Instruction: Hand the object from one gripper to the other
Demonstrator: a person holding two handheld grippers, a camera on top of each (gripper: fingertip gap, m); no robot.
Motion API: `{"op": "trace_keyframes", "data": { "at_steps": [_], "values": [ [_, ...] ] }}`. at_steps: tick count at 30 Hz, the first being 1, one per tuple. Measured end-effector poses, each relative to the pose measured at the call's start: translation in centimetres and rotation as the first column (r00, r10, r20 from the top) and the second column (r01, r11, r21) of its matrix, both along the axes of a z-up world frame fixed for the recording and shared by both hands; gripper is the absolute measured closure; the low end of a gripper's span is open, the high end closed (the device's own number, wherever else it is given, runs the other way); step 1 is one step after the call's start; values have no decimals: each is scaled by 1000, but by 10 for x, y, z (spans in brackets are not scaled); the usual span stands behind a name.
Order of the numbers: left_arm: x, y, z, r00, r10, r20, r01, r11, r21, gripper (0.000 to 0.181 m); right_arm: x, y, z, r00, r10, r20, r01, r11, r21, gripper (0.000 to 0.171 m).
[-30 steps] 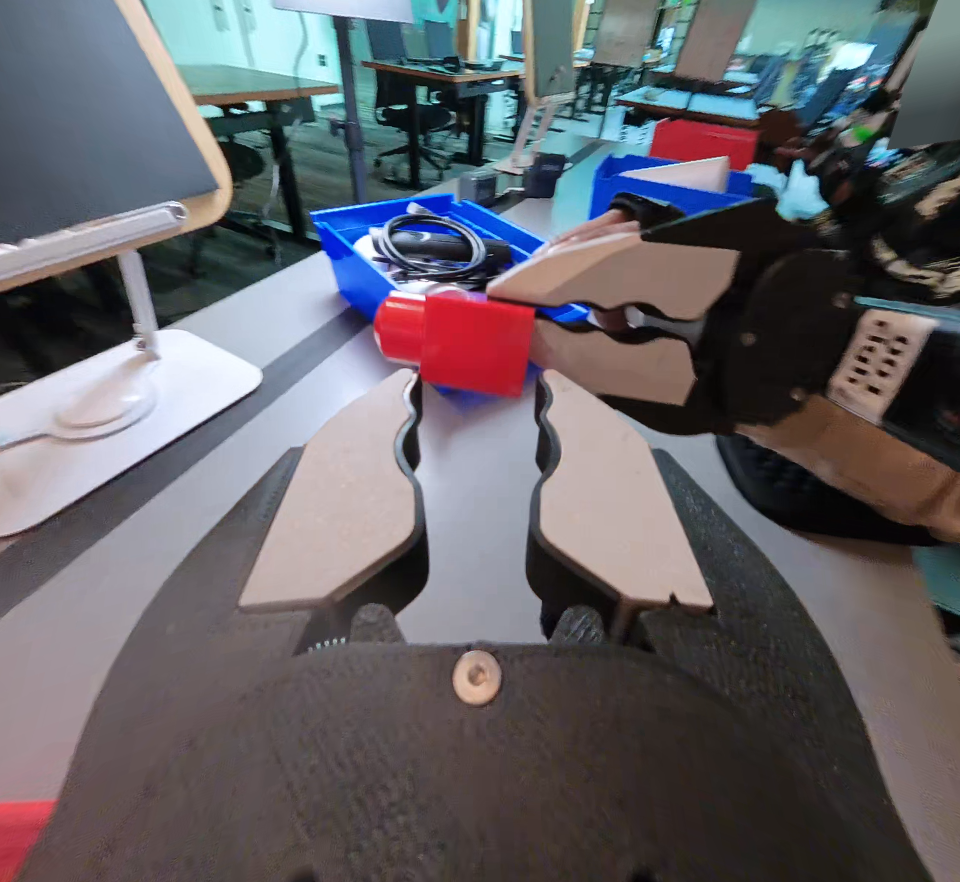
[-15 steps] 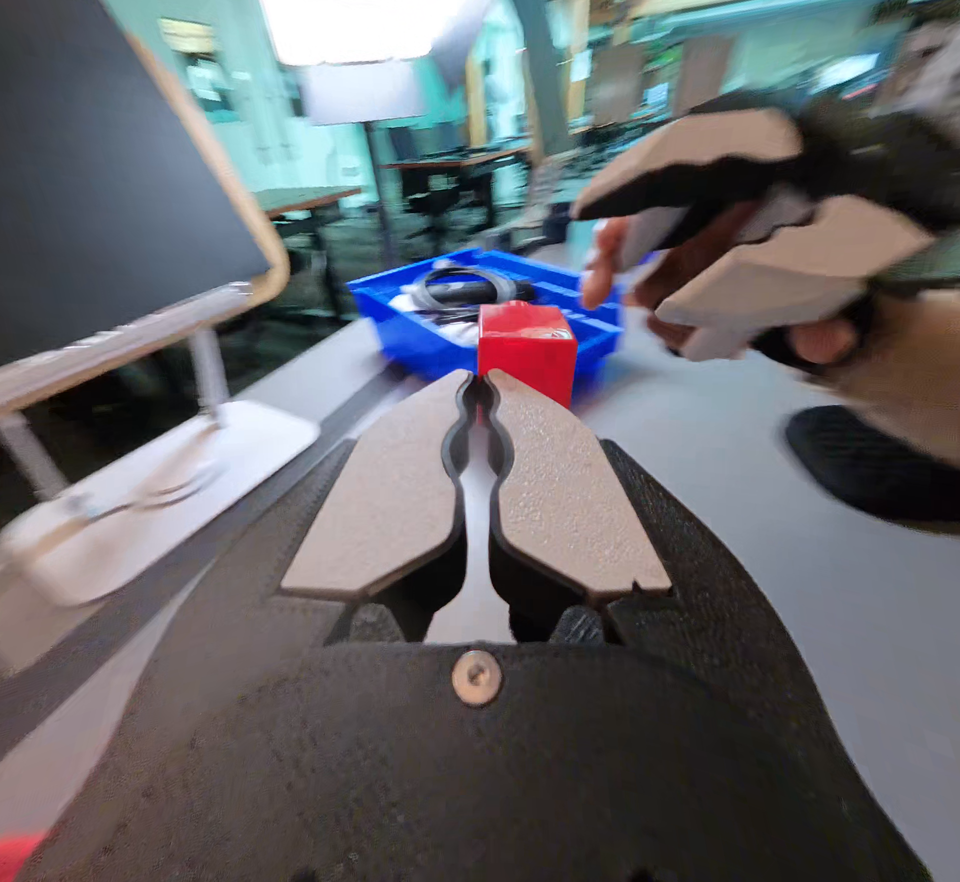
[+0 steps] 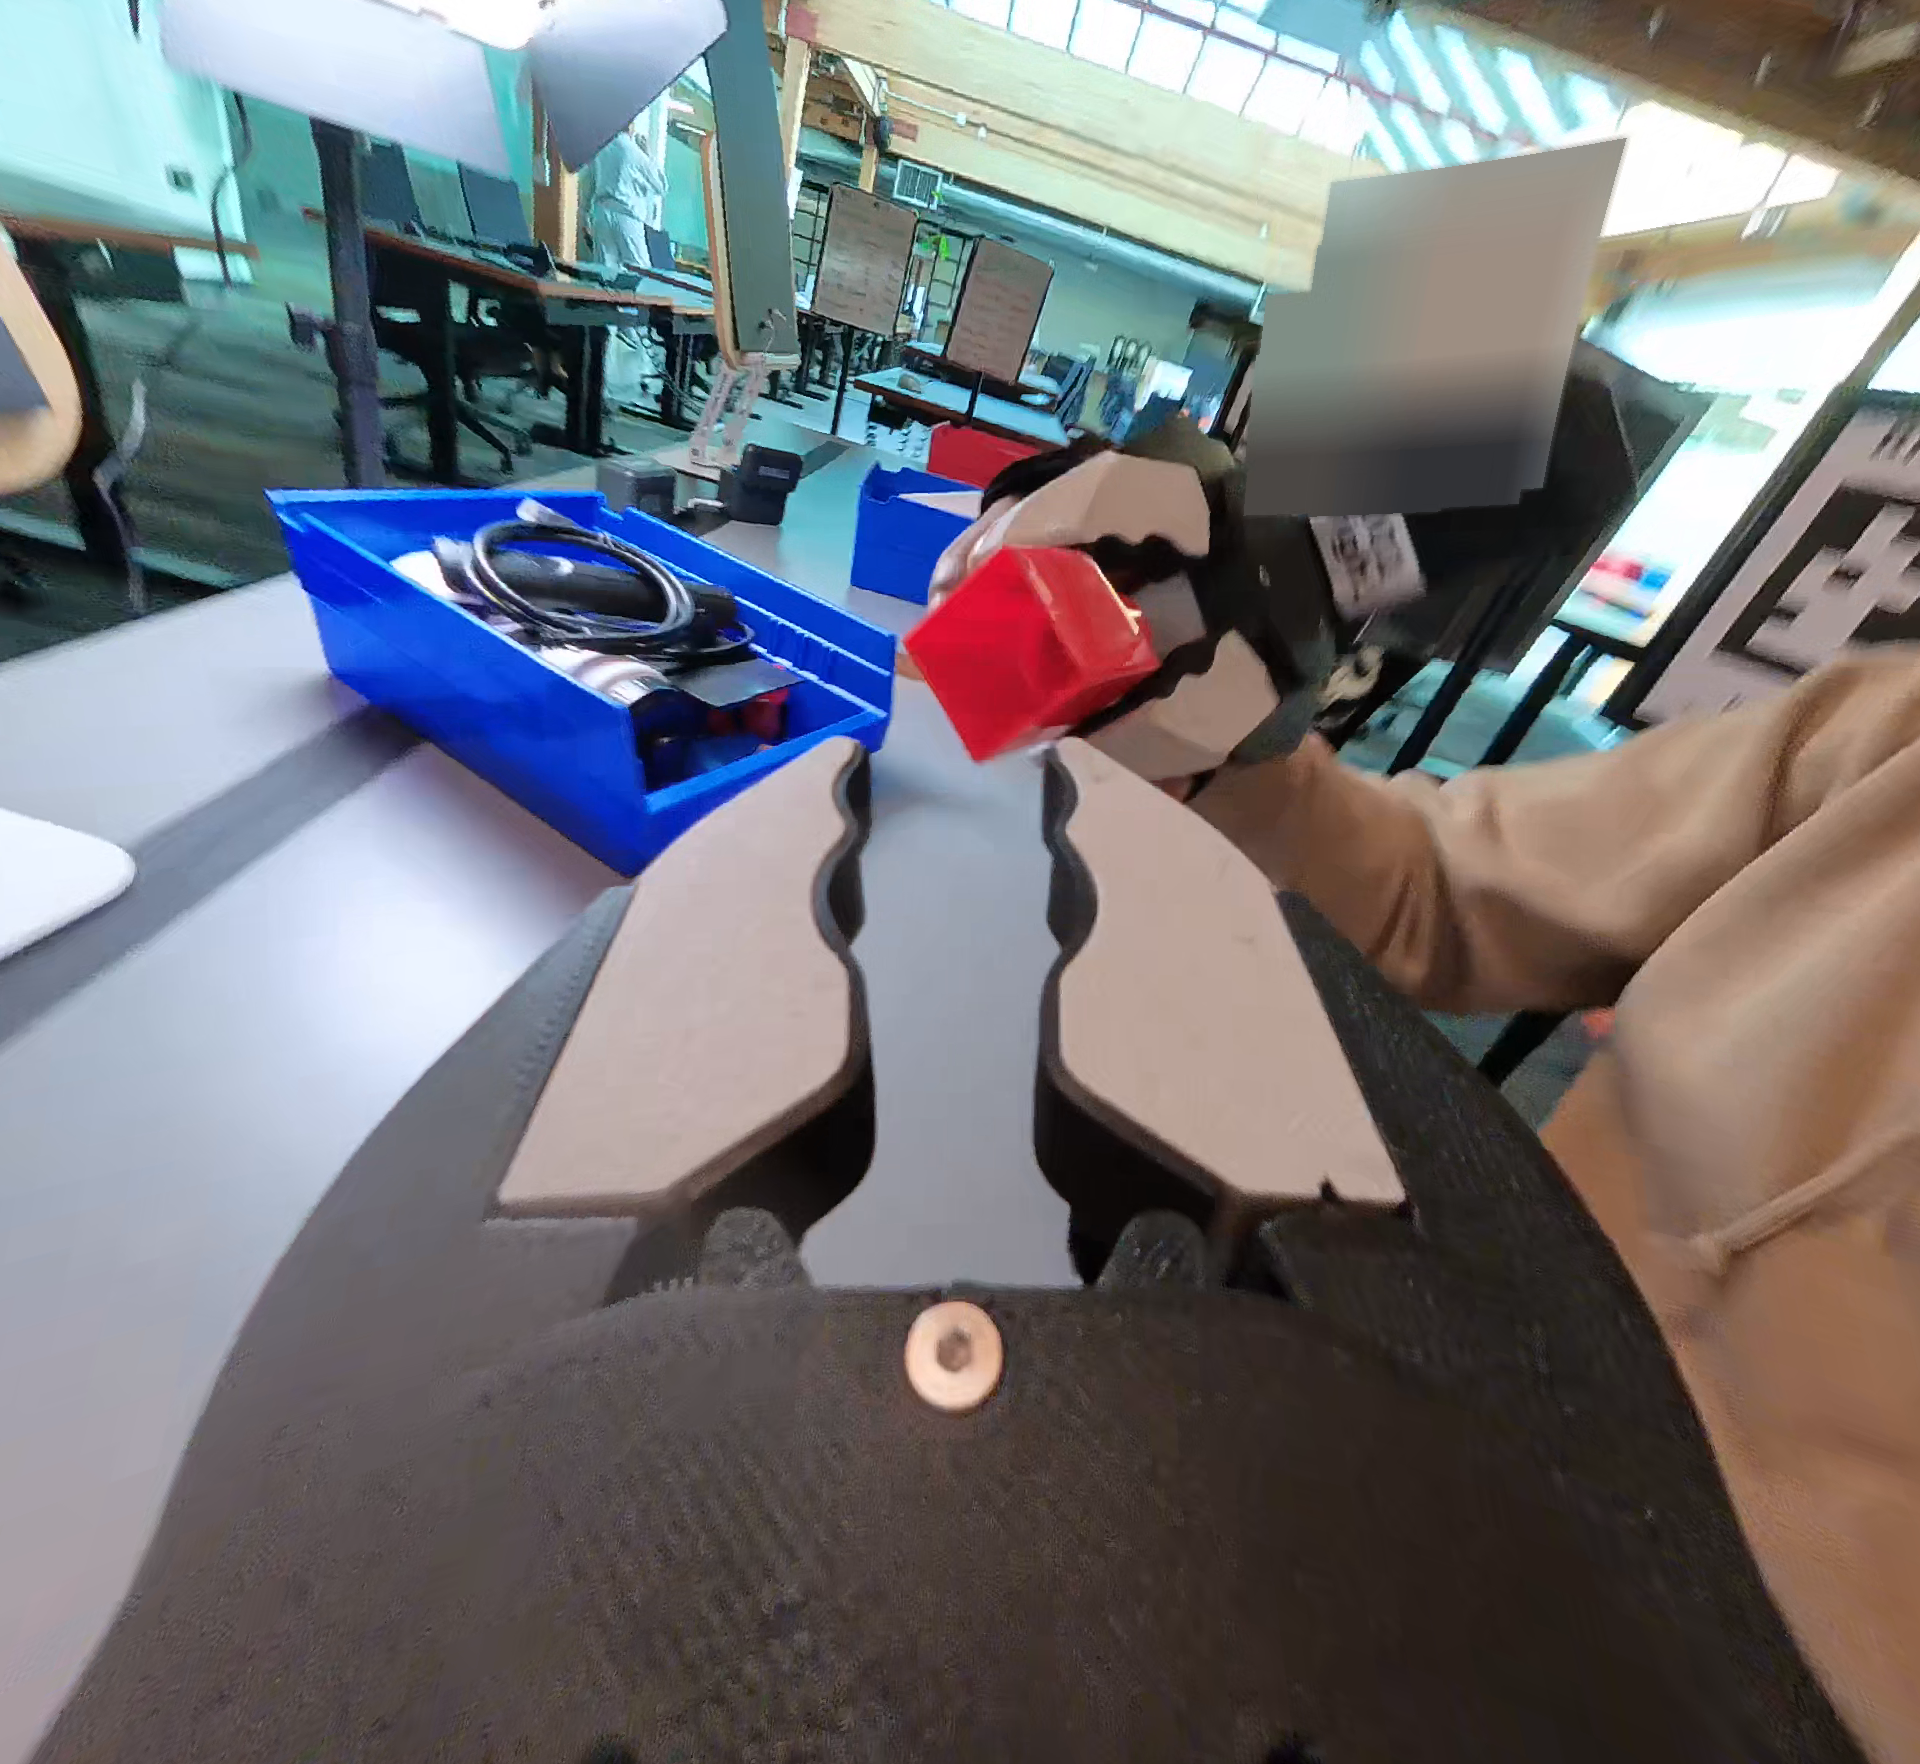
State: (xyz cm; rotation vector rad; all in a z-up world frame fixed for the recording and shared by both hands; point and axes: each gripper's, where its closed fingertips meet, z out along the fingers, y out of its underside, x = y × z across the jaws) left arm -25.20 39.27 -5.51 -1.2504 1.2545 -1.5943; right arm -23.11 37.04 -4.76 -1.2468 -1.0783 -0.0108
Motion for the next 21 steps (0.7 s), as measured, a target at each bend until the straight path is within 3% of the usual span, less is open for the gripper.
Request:
{"op": "trace_keyframes", "data": {
  "at_steps": [3, 5, 8, 10, 13, 15, 17, 21],
  "values": [
    [9, -4, 2, 999, -43, 1, 42, 983, -179, 135, 10, 14, 4, 945, -262, 194, 194, 931, 309, 132],
    [17, -14, -1, 995, -98, -10, 92, 957, -275, 129, 3, 18, -2, 884, -368, 287, 199, 853, 482, 132],
    [22, -18, -6, 989, -147, -8, 134, 920, -368, 135, -12, 15, -8, 862, -407, 303, 162, 786, 597, 135],
    [20, -17, -4, 988, -155, 4, 146, 921, -361, 137, -13, 15, -8, 889, -359, 283, 156, 820, 551, 133],
    [14, -13, 2, 993, -112, 32, 116, 959, -258, 145, -14, 10, -5, 981, -151, 120, 113, 956, 272, 119],
    [5, -17, 8, 987, -150, 61, 159, 967, -199, 146, -17, -1, 3, 998, 23, -65, -19, 998, 54, 111],
    [-2, -26, 5, 973, -225, 42, 229, 964, -136, 146, -16, -11, 9, 970, 134, -205, -155, 984, -90, 98],
    [-5, -44, 0, 941, -337, 23, 337, 931, -140, 148, -26, -10, -18, 989, 139, -51, -144, 983, -116, 85]
  ]
}}
